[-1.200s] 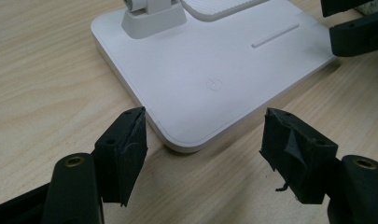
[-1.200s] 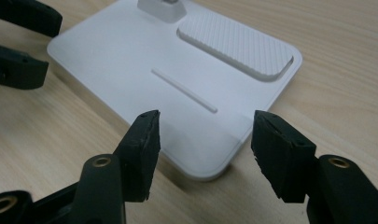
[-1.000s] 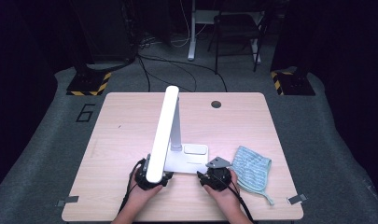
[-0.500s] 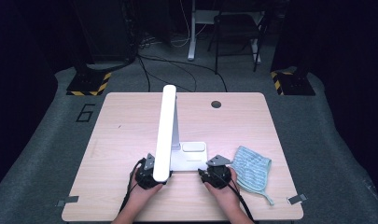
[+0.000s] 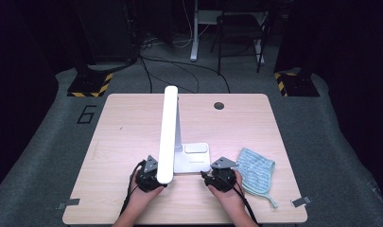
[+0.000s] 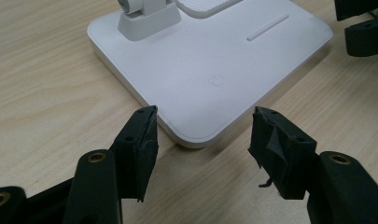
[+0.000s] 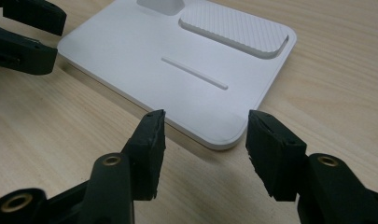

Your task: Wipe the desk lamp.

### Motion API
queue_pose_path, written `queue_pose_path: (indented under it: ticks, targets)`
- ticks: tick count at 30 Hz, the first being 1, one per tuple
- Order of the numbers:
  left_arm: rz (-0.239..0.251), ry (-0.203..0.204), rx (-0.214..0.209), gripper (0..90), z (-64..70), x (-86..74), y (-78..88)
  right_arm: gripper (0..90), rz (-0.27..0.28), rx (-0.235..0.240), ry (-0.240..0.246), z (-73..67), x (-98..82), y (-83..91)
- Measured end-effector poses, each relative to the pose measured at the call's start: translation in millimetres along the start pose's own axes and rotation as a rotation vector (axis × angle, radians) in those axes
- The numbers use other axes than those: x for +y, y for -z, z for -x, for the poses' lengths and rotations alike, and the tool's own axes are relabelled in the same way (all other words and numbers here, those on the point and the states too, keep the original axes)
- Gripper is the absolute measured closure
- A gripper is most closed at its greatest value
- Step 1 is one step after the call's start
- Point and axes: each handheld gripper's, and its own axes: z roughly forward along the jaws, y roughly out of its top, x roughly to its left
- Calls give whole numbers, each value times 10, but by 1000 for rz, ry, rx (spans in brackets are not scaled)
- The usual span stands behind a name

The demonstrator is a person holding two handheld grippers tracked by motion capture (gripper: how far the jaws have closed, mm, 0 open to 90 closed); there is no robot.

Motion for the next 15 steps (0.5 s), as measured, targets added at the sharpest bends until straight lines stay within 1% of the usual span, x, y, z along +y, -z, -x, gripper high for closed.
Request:
queue_pose_path:
  ticks: [2,3,5,7,8,10,12,13,15]
  targets:
    - [3,-1,1,413,-7,3,22,462,8,5,-5,5,1,48]
    - [6,6,-4,413,-6,4,29,459,12,9,-5,14,1,72]
    - [11,4,-7,411,-8,9,50,456,13,25,-6,29,1,127]
    - [17,3,-7,410,-7,13,70,453,29,39,-14,39,-3,200]
    - [22,10,-8,410,-1,12,79,452,38,37,-13,47,-3,240]
    - [24,-1,-10,409,-7,16,102,451,56,34,-6,70,-4,324]
    - [27,-1,-10,408,-7,18,124,449,61,30,-2,102,-5,409]
    - [37,7,-6,408,1,16,128,449,60,28,-6,117,-7,448]
    - [35,-3,-9,408,-5,22,151,448,68,15,0,158,-11,522]
